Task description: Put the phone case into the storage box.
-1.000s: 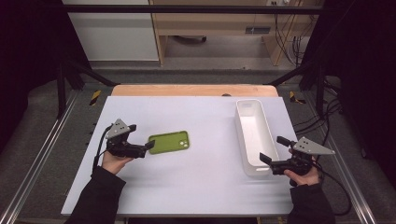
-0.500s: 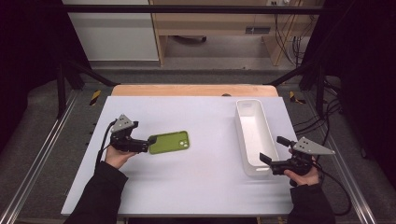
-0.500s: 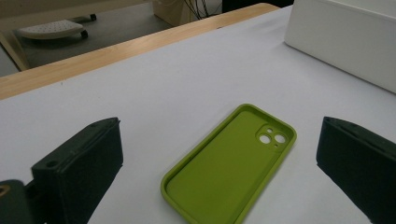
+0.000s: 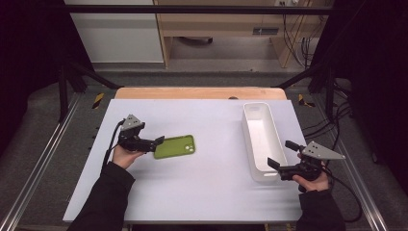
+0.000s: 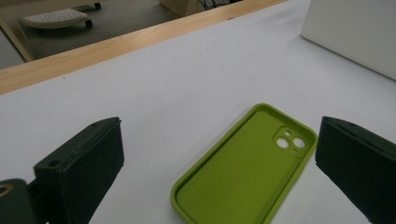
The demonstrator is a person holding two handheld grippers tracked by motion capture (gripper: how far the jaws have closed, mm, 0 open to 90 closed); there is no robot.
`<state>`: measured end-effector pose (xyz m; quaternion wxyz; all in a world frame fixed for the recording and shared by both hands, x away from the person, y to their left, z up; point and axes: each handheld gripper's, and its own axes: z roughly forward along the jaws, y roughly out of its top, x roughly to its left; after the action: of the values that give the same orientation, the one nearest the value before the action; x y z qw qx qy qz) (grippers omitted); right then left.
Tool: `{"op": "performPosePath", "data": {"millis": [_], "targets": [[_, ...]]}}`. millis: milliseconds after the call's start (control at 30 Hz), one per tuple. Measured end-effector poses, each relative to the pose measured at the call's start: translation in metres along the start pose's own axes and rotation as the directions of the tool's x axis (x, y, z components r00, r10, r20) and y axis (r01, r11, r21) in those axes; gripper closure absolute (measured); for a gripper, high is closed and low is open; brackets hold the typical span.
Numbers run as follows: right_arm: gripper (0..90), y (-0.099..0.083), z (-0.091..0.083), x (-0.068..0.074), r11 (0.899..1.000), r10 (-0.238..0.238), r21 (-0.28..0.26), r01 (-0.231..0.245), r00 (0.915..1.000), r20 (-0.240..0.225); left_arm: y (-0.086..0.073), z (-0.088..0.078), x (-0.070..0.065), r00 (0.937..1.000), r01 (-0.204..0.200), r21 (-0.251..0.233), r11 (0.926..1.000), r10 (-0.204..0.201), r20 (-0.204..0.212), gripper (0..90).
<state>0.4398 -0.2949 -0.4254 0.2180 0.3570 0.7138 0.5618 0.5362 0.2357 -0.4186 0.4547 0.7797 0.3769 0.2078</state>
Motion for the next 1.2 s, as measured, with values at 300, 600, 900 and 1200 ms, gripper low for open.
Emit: {"op": "performPosePath", "data": {"millis": [300, 600, 900, 1200], "targets": [[0.5, 0.000, 0.000, 0.000, 1.000, 0.000, -0.001, 0.000, 1.0000, 0.000, 0.003, 0.013, 0.003, 0.9999, 0.002, 0.025, 0.9997, -0.001, -0.016, 2.8], [0.5, 0.000, 0.000, 0.000, 1.000, -0.001, -0.003, 0.001, 1.0000, 0.000, 0.005, 0.023, 0.006, 0.9993, 0.005, 0.053, 0.9986, -0.003, -0.037, 6.0], [0.5, 0.000, 0.000, -0.001, 1.000, 0.000, -0.003, 0.000, 1.0000, -0.003, 0.004, 0.032, 0.009, 0.9988, 0.022, 0.073, 0.9971, -0.019, -0.046, 18.5], [0.5, 0.000, 0.000, 0.000, 1.000, 0.001, -0.001, -0.001, 1.0000, -0.001, 0.001, 0.038, 0.010, 0.9978, 0.037, 0.070, 0.9968, -0.033, -0.058, 38.8]]}}
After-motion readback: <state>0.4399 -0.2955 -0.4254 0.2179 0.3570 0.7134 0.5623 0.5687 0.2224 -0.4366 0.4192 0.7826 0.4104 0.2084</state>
